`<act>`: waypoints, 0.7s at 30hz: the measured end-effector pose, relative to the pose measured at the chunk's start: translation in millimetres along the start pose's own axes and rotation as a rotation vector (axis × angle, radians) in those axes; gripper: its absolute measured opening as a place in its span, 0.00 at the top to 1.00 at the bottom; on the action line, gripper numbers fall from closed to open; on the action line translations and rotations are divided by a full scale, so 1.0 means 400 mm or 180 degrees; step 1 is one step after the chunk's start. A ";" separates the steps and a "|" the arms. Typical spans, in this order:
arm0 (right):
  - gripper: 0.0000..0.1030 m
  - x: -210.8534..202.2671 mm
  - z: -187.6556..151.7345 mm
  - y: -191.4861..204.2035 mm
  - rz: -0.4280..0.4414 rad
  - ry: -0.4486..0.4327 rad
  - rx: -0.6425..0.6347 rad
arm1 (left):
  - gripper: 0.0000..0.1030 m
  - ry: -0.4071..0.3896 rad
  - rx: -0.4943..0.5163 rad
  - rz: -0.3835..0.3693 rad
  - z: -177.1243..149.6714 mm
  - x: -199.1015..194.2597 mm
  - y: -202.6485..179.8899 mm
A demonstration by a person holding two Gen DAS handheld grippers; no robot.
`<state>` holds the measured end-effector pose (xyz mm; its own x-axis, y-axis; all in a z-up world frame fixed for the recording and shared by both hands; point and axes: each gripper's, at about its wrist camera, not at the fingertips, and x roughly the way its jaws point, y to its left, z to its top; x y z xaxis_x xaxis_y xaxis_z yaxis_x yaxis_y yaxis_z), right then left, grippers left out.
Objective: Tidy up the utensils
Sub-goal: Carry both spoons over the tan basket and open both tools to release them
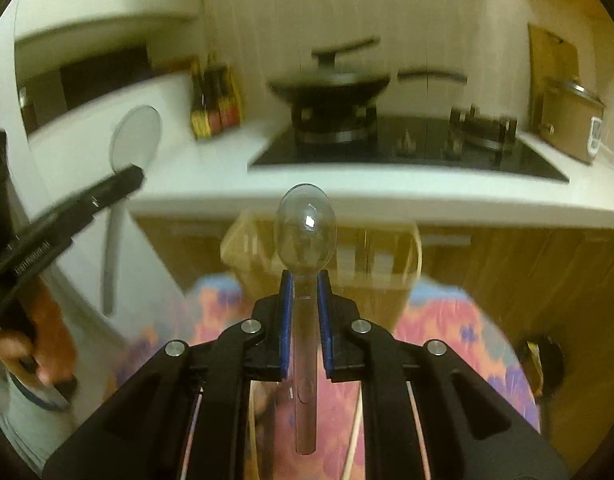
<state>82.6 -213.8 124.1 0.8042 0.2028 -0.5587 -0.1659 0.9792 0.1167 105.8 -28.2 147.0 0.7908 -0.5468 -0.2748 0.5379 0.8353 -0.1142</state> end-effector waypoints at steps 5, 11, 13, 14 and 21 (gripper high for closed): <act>0.91 0.011 0.080 -0.004 -0.0097 -0.0536 0.0014 | 0.98 -0.0385 -0.0195 -0.0265 0.047 0.067 -0.003; 0.91 0.082 0.128 -0.012 -0.0291 -0.0925 0.0041 | 0.98 -0.0533 -0.0227 -0.0244 0.053 0.173 0.007; 0.91 0.111 0.134 -0.017 -0.0313 -0.1027 0.0053 | 0.98 -0.0592 -0.0285 -0.0243 0.043 0.198 0.019; 0.91 0.125 0.136 -0.019 -0.0317 -0.1060 0.0063 | 0.98 -0.0608 -0.0308 -0.0241 0.037 0.210 0.027; 0.91 0.206 0.123 -0.029 -0.0341 -0.1143 0.0137 | 0.98 -0.0565 -0.0471 -0.0278 -0.005 0.275 0.080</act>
<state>178.9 -208.6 116.8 0.9658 0.0784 -0.2470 -0.0520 0.9924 0.1118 209.5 -61.5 111.1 0.7891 -0.6081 -0.0873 0.5683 0.7765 -0.2723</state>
